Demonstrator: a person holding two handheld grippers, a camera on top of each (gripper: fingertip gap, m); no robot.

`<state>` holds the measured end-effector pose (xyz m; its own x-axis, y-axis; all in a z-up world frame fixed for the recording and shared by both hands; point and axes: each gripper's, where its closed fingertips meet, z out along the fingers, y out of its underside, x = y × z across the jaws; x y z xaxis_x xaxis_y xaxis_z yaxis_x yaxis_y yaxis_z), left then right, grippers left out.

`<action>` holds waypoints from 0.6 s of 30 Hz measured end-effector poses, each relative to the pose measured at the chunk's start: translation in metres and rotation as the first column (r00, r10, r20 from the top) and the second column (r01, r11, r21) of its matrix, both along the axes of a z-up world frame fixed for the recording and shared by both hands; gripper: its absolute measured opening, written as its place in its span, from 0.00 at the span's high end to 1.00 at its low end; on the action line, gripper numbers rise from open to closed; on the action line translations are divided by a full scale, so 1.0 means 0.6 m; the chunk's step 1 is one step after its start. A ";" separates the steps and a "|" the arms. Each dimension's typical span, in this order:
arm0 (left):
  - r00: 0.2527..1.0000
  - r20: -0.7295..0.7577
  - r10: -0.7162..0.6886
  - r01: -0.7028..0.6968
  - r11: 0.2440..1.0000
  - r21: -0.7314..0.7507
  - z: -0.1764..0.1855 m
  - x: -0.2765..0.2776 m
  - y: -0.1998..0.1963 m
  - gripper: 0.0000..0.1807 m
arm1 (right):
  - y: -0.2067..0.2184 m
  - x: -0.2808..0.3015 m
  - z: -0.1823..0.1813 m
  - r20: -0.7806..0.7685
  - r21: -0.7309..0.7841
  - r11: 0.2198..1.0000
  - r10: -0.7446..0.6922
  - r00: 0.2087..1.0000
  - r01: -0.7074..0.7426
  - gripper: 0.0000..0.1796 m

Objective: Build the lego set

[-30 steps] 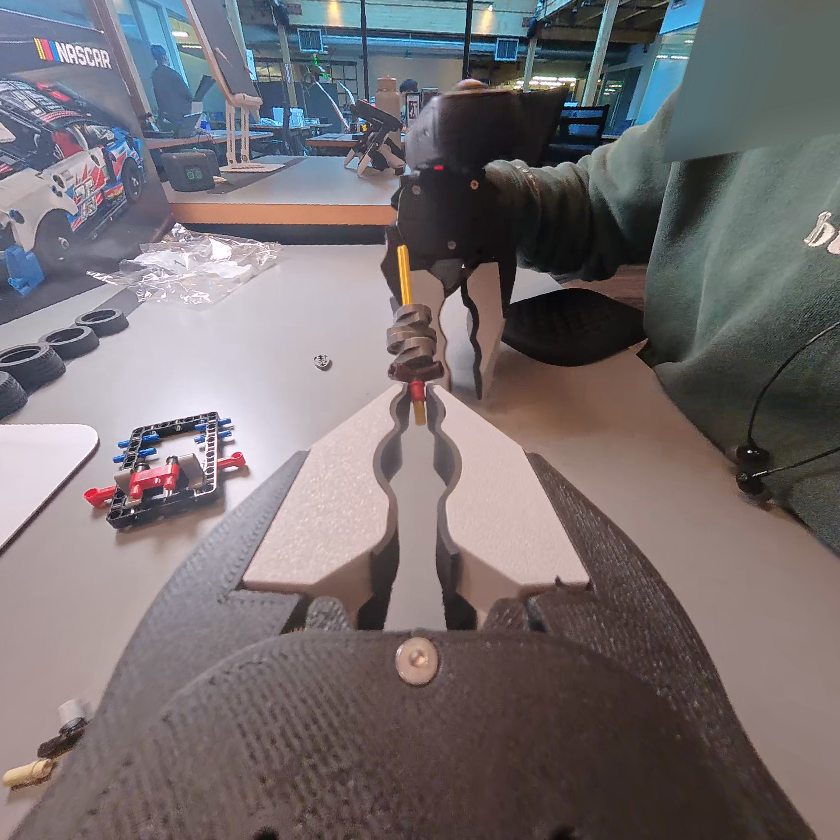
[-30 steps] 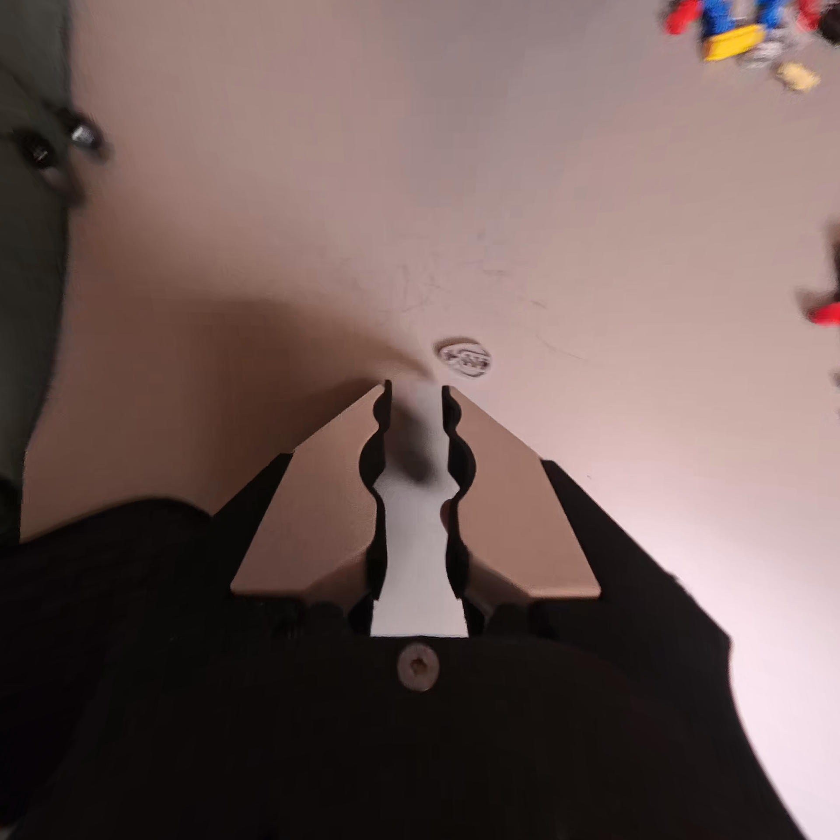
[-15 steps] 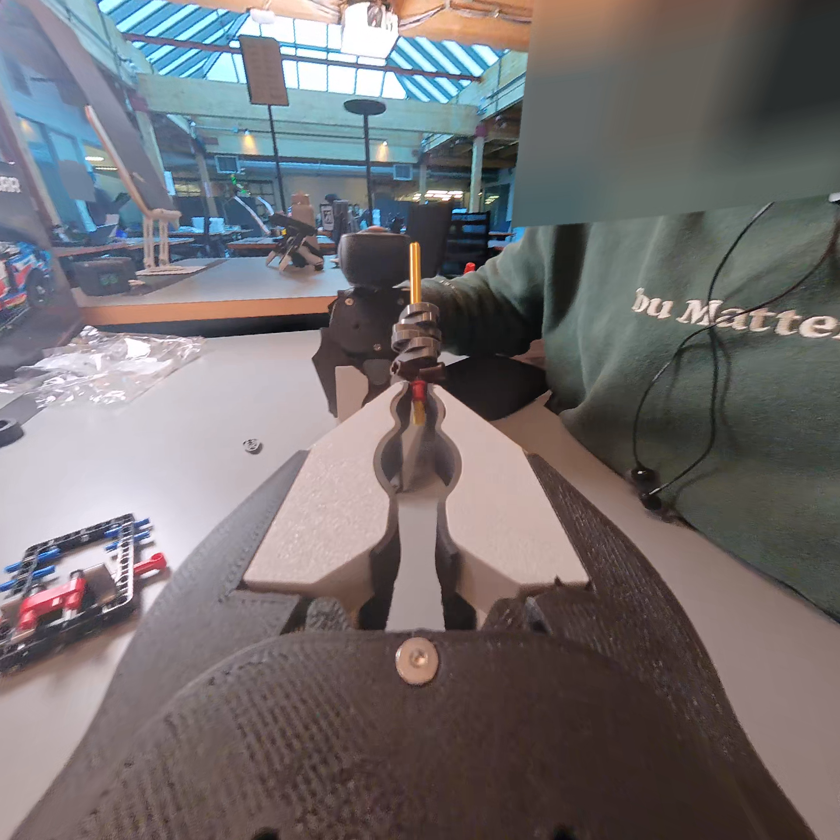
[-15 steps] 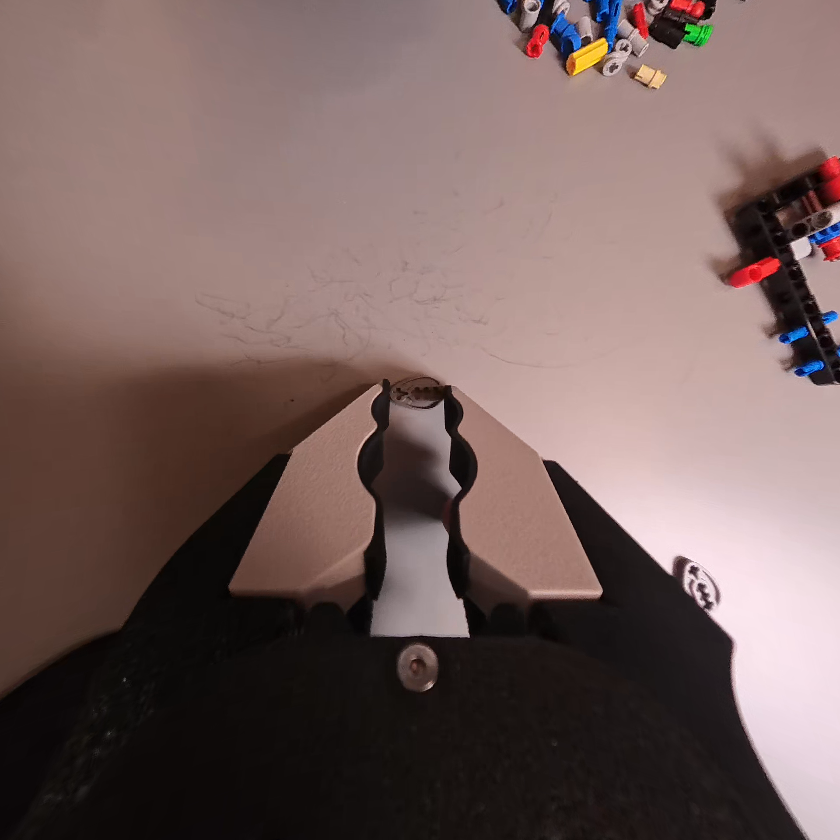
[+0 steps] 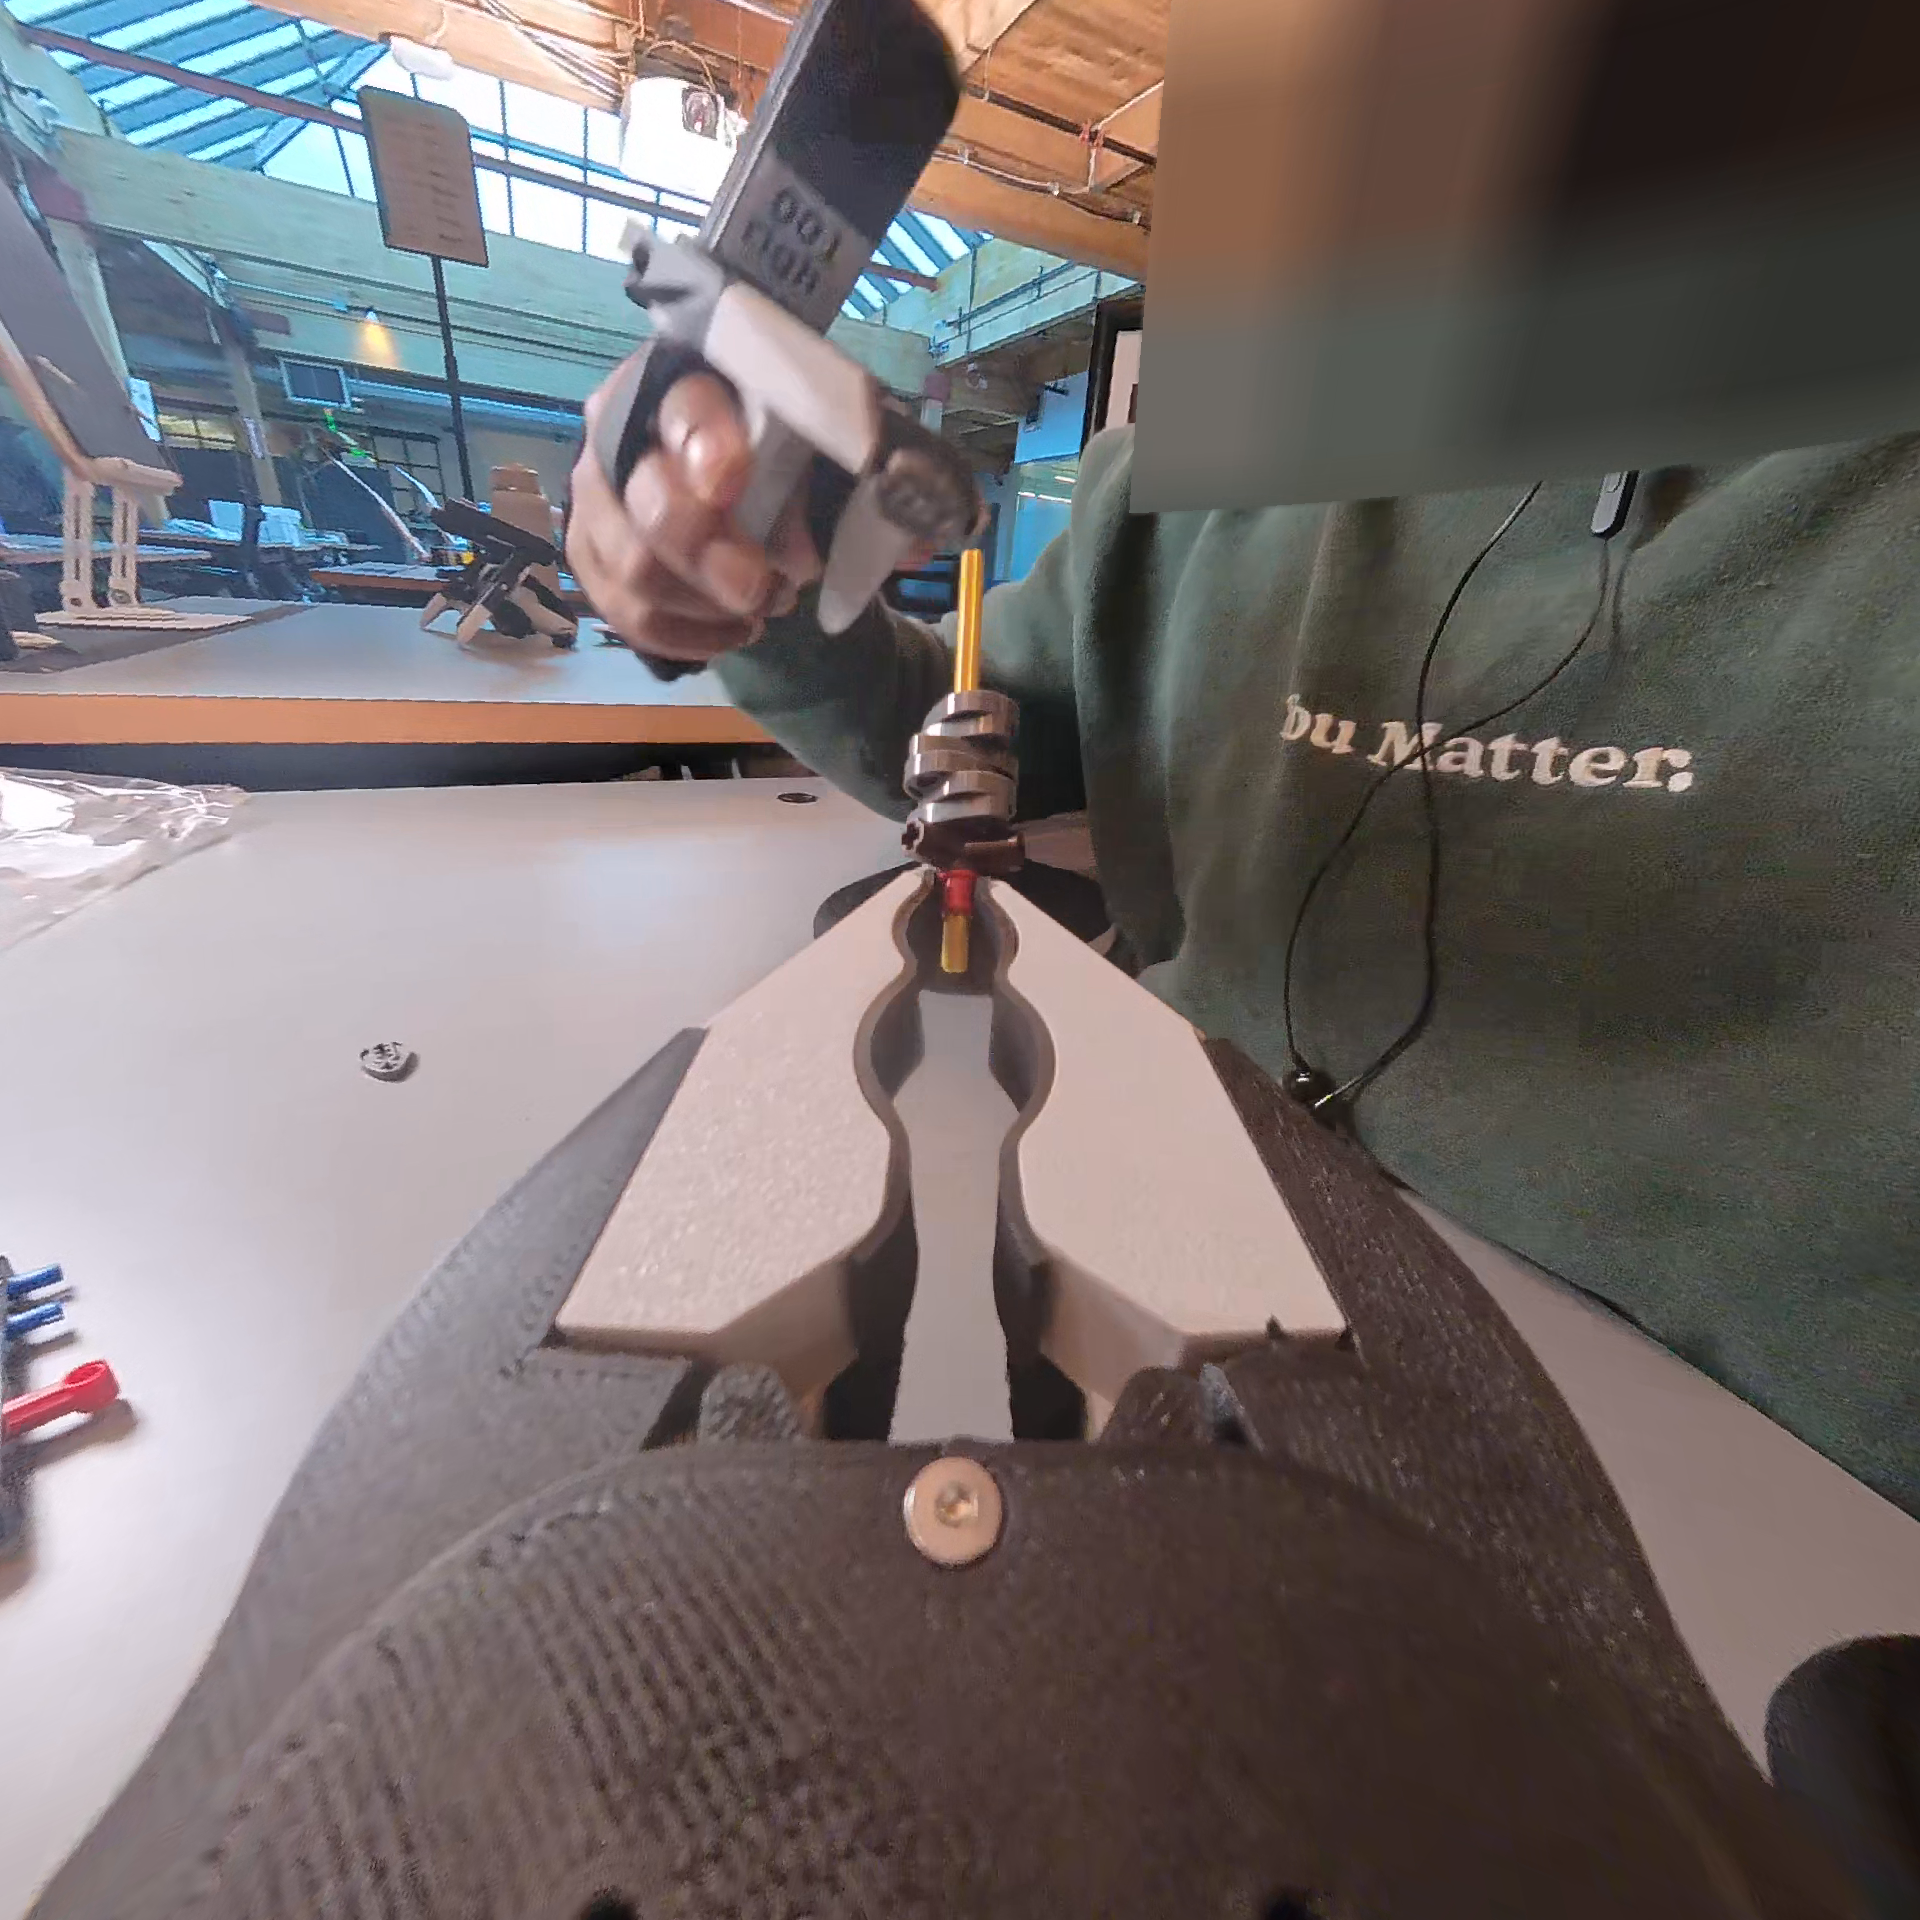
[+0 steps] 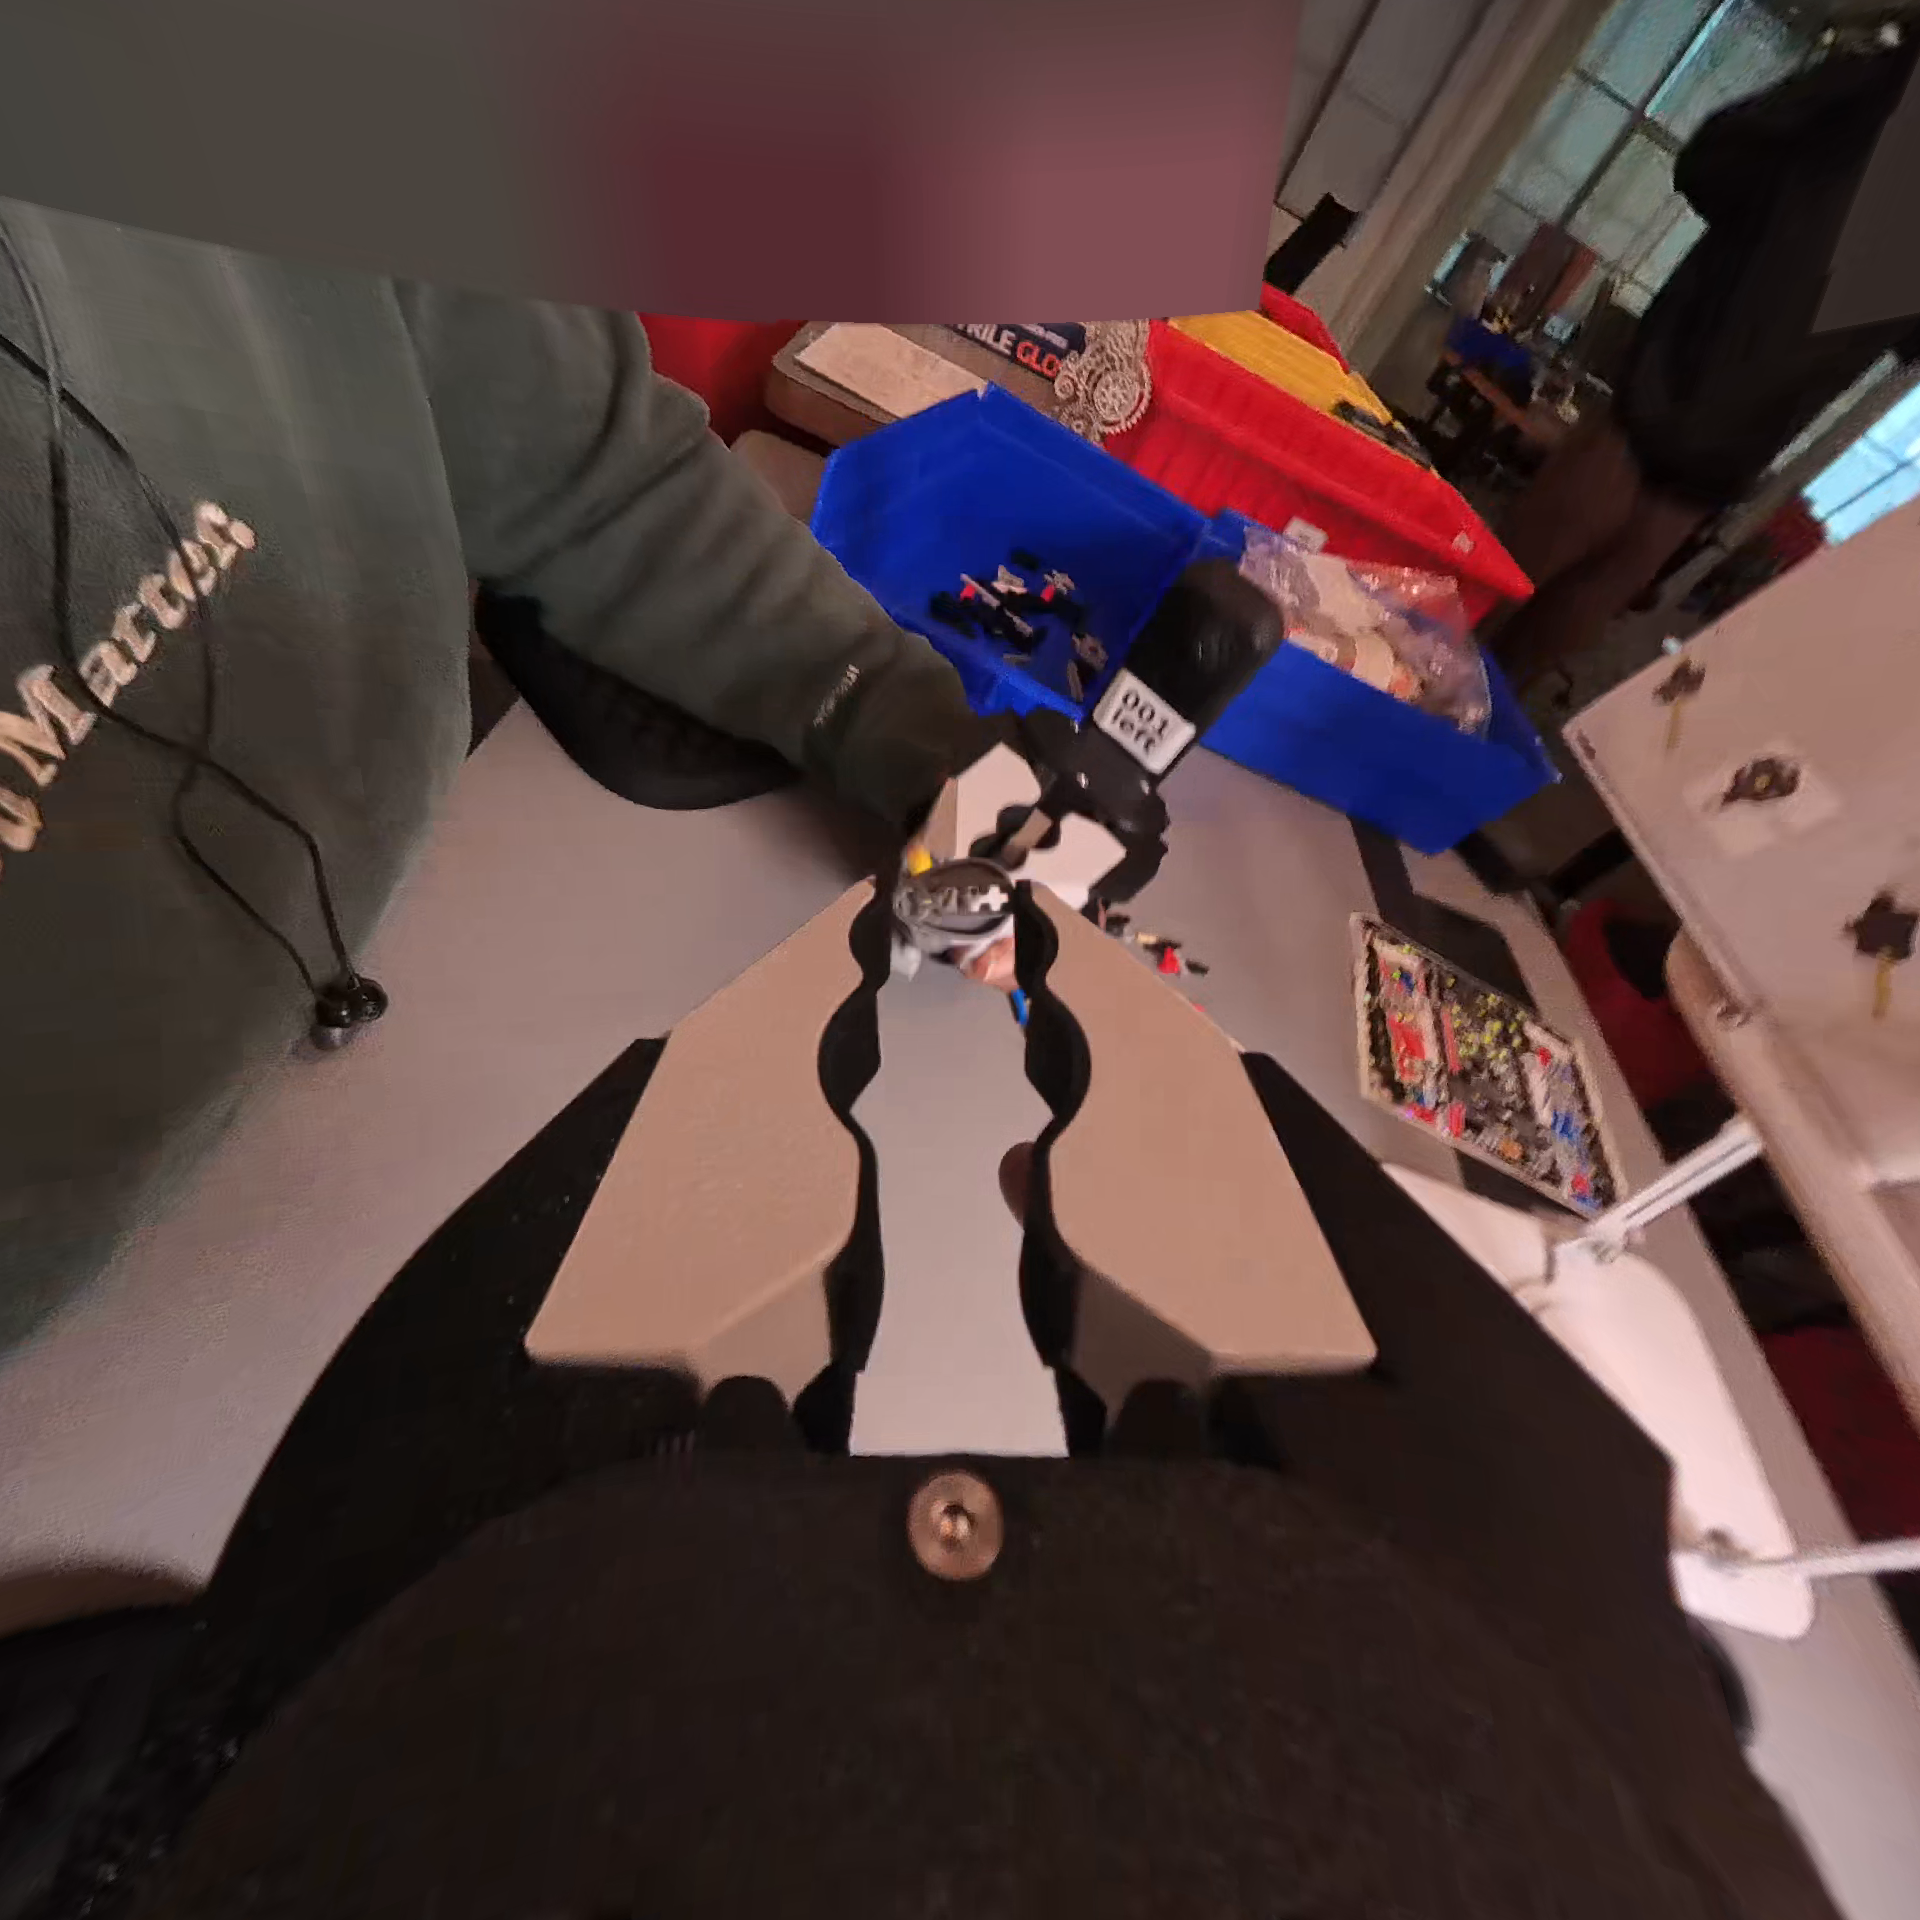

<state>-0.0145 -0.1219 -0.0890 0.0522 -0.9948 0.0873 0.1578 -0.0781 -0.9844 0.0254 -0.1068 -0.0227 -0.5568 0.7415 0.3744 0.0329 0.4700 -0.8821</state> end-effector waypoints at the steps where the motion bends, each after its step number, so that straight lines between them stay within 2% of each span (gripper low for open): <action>1: 1.000 0.000 0.010 -0.010 1.000 0.009 0.001 0.000 0.001 0.98 | -0.012 -0.002 0.010 -0.008 0.025 1.000 0.016 1.000 -0.016 0.89; 6: 1.000 0.001 0.028 -0.028 0.999 0.041 0.013 -0.004 0.000 0.98 | -0.038 -0.014 0.011 0.011 0.133 0.991 0.017 1.000 -0.018 0.88; 18: 1.000 -0.014 0.006 -0.005 0.998 0.070 0.021 0.006 -0.012 0.98 | -0.047 -0.011 0.010 0.013 0.127 0.992 0.010 1.000 -0.011 0.88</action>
